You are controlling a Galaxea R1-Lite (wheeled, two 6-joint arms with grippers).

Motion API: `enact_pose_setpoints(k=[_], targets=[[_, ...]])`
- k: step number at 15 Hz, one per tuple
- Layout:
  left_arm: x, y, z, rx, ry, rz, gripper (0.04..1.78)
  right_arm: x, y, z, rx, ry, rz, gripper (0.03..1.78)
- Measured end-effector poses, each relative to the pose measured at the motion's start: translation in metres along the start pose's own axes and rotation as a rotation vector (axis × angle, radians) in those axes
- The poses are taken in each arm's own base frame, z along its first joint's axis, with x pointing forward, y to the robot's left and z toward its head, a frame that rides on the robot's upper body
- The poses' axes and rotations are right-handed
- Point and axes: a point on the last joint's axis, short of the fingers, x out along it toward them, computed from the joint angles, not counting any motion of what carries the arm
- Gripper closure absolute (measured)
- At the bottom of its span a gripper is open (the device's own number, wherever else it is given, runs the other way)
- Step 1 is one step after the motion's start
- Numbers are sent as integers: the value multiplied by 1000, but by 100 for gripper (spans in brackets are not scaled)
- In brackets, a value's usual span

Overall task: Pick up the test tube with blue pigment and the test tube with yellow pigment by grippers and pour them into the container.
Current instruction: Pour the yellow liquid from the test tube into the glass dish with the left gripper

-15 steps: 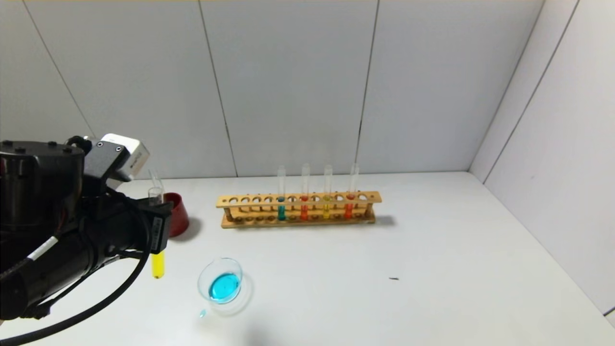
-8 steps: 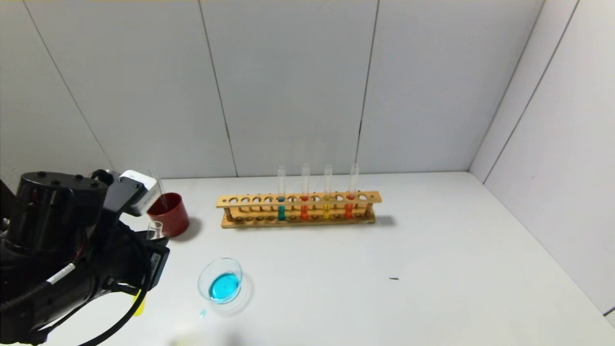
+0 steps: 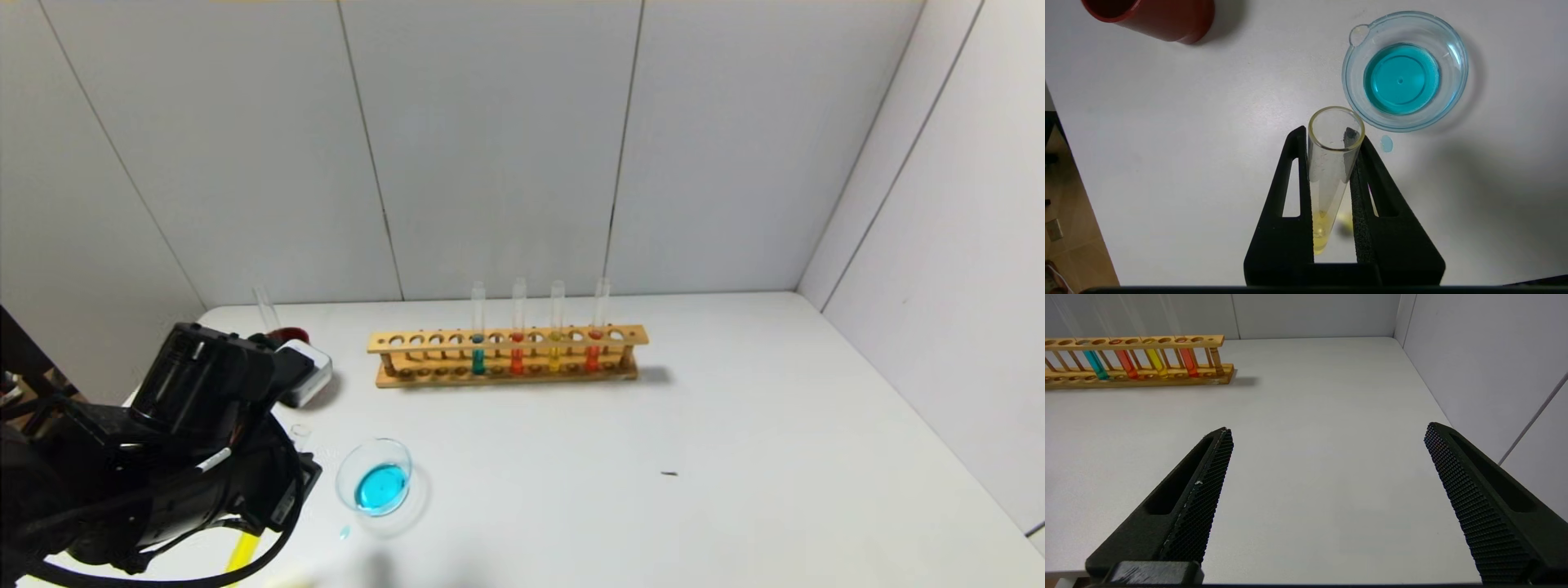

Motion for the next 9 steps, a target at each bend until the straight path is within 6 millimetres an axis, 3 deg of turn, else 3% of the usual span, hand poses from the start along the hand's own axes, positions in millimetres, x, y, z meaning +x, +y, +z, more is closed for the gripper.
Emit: enact_pose_setpoints(k=[4,9], targets=[[17,-6,-1,36,87,-16,151,0,0,0,0,0,0,10],[27,-7,11,111,259,-46,151,0,0,0,0,0,0,10]])
